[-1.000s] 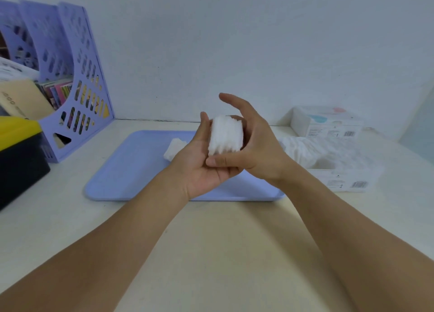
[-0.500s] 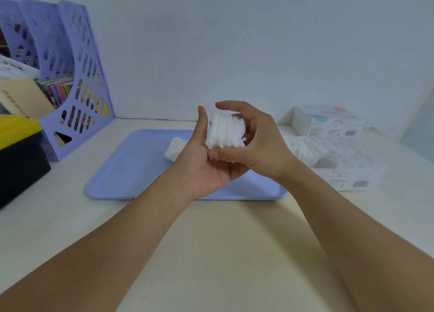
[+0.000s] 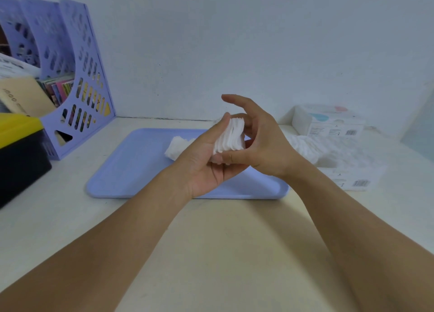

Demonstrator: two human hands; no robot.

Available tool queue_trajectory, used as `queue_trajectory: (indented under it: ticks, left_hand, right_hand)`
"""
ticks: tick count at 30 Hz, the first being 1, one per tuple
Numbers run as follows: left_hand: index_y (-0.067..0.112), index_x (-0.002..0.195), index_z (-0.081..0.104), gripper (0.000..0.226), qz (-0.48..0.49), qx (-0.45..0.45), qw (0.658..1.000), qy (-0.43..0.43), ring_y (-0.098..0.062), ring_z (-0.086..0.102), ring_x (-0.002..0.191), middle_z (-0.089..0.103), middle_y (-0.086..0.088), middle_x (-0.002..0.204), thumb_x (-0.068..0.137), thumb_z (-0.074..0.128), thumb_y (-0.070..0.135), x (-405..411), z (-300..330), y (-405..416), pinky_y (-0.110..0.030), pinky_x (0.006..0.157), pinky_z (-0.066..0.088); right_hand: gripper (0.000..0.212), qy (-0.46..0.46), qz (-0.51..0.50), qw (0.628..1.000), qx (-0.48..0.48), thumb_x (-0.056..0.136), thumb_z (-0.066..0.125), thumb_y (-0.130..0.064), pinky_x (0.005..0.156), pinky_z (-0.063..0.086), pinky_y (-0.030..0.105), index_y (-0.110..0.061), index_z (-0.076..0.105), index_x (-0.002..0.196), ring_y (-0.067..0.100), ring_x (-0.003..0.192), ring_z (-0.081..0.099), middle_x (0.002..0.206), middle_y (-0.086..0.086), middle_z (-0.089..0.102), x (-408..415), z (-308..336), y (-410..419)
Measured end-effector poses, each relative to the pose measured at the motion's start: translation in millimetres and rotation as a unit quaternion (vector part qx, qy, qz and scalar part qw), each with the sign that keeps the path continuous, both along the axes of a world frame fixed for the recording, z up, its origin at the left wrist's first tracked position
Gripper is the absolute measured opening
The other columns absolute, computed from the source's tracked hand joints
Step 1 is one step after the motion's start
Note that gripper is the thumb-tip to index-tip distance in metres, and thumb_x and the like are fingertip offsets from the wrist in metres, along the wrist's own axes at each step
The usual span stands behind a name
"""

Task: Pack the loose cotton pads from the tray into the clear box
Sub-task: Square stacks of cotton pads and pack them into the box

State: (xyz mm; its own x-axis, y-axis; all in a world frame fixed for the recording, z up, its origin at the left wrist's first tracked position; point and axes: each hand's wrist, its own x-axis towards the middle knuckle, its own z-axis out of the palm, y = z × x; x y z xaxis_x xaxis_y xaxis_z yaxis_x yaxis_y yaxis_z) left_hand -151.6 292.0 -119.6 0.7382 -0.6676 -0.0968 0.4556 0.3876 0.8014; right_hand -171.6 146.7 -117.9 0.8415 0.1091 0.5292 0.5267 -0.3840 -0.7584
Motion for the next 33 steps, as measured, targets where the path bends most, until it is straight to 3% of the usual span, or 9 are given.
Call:
queue_trajectory:
  ticks: [3,7,14,18,21,24,29,31,33]
  left_hand:
    - [0.015,0.121,0.067,0.047,-0.013,0.004,1.0,0.011,-0.019,0.072,0.098,0.074,-0.005,0.106,0.094,0.058,0.052,1.0,0.6,2.4,-0.035,0.08,0.06]
    - [0.019,0.133,0.062,0.056,-0.036,0.023,0.999,0.027,-0.021,0.061,0.126,0.066,-0.006,0.133,0.096,0.048,0.059,3.1,-0.1,4.7,-0.043,0.095,0.055]
    - [0.02,0.112,0.071,0.035,-0.008,0.05,0.999,0.002,-0.018,0.068,0.104,0.071,-0.001,0.111,0.096,0.056,0.048,3.0,-1.1,2.3,-0.038,0.109,0.042]
    - [0.025,0.123,0.066,0.042,-0.006,0.038,0.999,0.015,-0.017,0.07,0.105,0.072,0.001,0.115,0.095,0.055,0.054,-0.1,-0.5,-0.4,-0.034,0.095,0.05]
    - [0.021,0.118,0.069,0.045,-0.009,0.023,0.999,0.024,-0.016,0.072,0.101,0.074,0.0,0.112,0.083,0.067,0.049,-0.6,-1.4,-0.6,-0.031,0.092,0.053]
    - [0.021,0.111,0.07,0.034,-0.001,0.029,0.999,0.032,-0.013,0.073,0.092,0.074,0.003,0.105,0.081,0.071,0.039,1.4,-5.4,0.2,-0.023,0.076,0.057]
    - [0.02,0.124,0.068,0.049,-0.031,0.049,0.998,-0.02,-0.017,0.069,0.108,0.072,0.0,0.119,0.078,0.072,0.038,0.6,-7.0,0.4,-0.039,0.095,0.055]
    - [0.018,0.116,0.07,0.039,-0.046,0.086,0.994,-0.057,-0.016,0.072,0.094,0.074,-0.003,0.104,0.078,0.074,0.027,1.6,-10.5,1.5,-0.035,0.079,0.059]
    - [0.016,0.1,0.068,0.017,-0.056,0.099,0.991,-0.071,-0.011,0.067,0.071,0.07,-0.001,0.084,0.084,0.067,0.011,2.6,-12.7,2.9,-0.024,0.061,0.052]
  right_hand:
    - [0.105,0.008,0.011,1.0,-0.007,0.059,0.096,-0.003,0.088,0.056,0.035,-0.023,0.042,0.147,0.017,0.1,0.068,0.109,0.001,0.07,0.7,0.0,-2.4]
    - [0.108,0.004,0.01,0.998,-0.059,0.059,0.096,-0.005,0.081,0.049,0.018,-0.023,0.04,0.149,0.013,0.102,0.067,0.116,0.006,0.068,-0.2,-0.9,-2.9]
    - [0.116,-0.002,0.018,0.997,-0.074,0.057,0.098,-0.008,0.083,0.047,0.013,-0.026,0.034,0.152,0.008,0.11,0.062,0.123,0.005,0.063,-1.3,-2.0,-1.5]
    - [0.113,-0.012,0.014,0.996,-0.089,0.058,0.095,-0.006,0.085,0.049,0.017,-0.024,0.035,0.152,0.014,0.108,0.063,0.121,0.003,0.064,0.0,-5.1,1.1]
    - [0.108,-0.03,0.002,0.994,-0.105,0.06,0.093,-0.004,0.088,0.048,0.016,-0.021,0.038,0.151,0.011,0.108,0.062,0.124,-0.003,0.062,0.5,-5.7,2.0]
    - [0.114,-0.01,0.011,0.993,-0.116,0.058,0.094,-0.004,0.088,0.047,0.013,-0.022,0.034,0.153,0.006,0.108,0.061,0.121,0.001,0.063,-1.8,-6.3,3.5]
    - [0.1,-0.041,-0.053,0.988,-0.139,0.062,0.093,-0.012,0.083,0.049,0.017,-0.023,0.043,0.148,0.01,0.095,0.061,0.111,0.001,0.066,-2.9,-7.5,4.4]
    - [0.1,-0.001,-0.038,0.989,-0.142,0.063,0.093,-0.013,0.08,0.045,0.014,-0.025,0.042,0.148,0.002,0.09,0.059,0.099,-0.009,0.063,-3.1,-7.1,1.9]
    - [0.101,0.081,0.019,0.986,-0.148,0.065,0.094,-0.012,0.083,0.045,0.011,-0.028,0.04,0.149,-0.008,0.094,0.058,0.102,-0.027,0.059,-4.5,-3.0,-4.5]
